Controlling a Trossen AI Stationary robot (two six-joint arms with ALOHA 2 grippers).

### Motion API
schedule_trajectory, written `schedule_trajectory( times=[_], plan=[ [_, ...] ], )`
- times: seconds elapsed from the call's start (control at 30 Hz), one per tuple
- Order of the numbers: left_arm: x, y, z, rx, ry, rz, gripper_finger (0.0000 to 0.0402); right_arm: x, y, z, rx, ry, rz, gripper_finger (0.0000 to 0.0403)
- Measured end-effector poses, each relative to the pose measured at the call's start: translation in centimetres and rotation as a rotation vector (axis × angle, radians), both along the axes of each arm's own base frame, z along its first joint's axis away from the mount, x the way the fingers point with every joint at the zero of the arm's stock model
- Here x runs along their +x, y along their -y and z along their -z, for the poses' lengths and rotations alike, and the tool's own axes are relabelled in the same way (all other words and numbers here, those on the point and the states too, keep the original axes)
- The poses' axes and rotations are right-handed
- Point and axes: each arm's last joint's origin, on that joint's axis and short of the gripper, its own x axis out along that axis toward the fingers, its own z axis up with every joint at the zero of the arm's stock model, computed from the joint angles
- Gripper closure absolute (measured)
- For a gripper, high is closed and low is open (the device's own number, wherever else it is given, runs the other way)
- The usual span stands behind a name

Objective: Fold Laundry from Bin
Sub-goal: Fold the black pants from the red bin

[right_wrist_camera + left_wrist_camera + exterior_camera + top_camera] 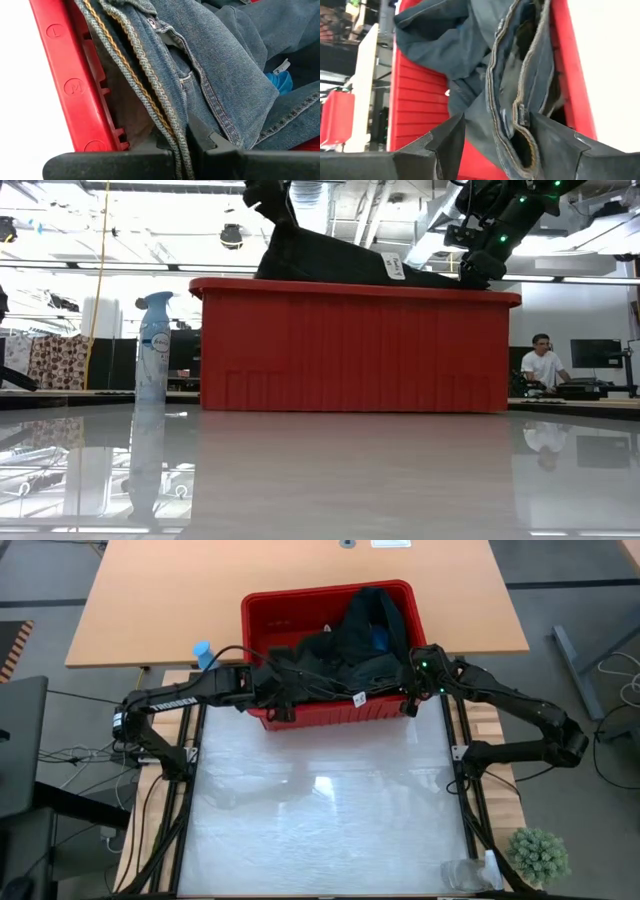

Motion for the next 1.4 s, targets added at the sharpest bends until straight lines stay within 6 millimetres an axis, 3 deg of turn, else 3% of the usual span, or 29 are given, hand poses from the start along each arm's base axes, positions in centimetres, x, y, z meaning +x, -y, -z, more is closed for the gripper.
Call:
schedule_trajectory(
  times=[0.83,1.0,1.13,1.3,1.4],
  plan=[
    [2.2,-1.1,3.0,-0.082,-0.061,-0.025,0.0193,0.4,-0.6,0.1,0.012,-0.010,-0.034,0.0365],
    [2.8,-1.5,4.3,-0.081,-0.119,-0.049,0.0201,0.5,-0.8,0.1,0.015,-0.013,-0.046,0.0365],
    [3.4,-1.8,5.4,-0.033,-0.188,-0.081,0.0251,0.4,-0.8,0.2,0.023,-0.019,-0.045,0.0365],
    [3.6,-1.9,5.8,0.002,-0.228,-0.078,0.0374,0.4,-0.9,0.2,0.025,-0.024,-0.045,0.0365],
    [3.6,-2.0,5.7,0.012,-0.229,-0.083,0.0390,0.4,-0.8,0.2,0.020,-0.020,-0.045,0.0365]
  ],
)
